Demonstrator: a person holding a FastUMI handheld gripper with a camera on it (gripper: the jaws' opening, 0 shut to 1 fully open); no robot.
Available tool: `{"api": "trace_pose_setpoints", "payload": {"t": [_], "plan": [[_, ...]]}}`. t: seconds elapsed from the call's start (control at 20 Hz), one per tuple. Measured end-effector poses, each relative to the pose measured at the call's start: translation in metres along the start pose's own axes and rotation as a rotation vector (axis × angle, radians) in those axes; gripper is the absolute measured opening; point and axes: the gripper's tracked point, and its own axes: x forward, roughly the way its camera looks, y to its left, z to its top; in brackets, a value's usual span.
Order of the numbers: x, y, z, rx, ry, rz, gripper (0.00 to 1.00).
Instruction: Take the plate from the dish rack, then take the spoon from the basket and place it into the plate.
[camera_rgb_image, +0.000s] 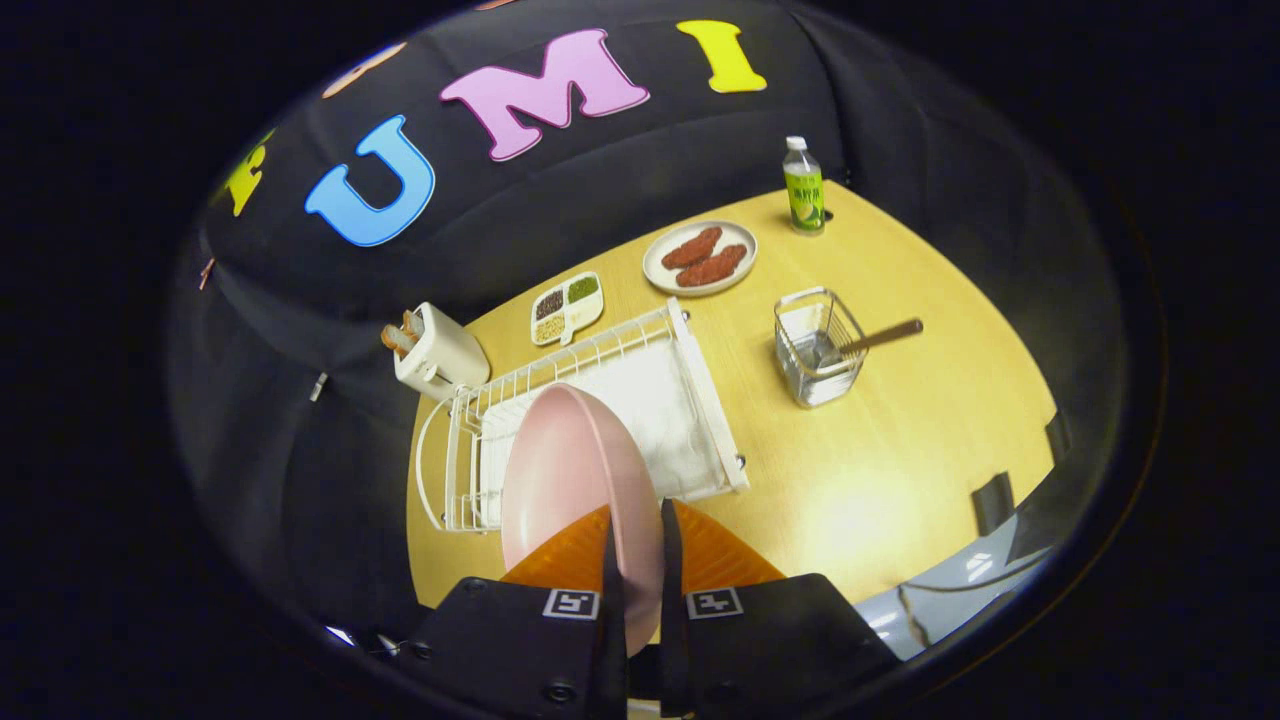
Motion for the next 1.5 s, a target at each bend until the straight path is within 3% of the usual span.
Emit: {"api": "trace_pose_setpoints", "payload": {"t": [0.25,0.55,0.8,1.0,1.15,1.25,1.3,1.5], "plan": [[0.023,-0.04,-0.079,0.08,0.147,0.104,0.17],[0.075,-0.076,-0.12,0.031,0.23,0.177,0.17],[0.091,-0.087,-0.132,0.024,0.27,0.203,0.17],[0.097,-0.099,-0.126,0.012,0.261,0.169,0.25],[0.09,-0.094,-0.113,0.029,0.238,0.207,0.6],[0.08,-0.096,-0.099,0.0,0.182,0.194,0.9],[0.071,-0.101,-0.088,-0.022,0.147,0.178,0.98],[0.035,-0.122,-0.037,-0.109,-0.037,0.084,0.99]]}}
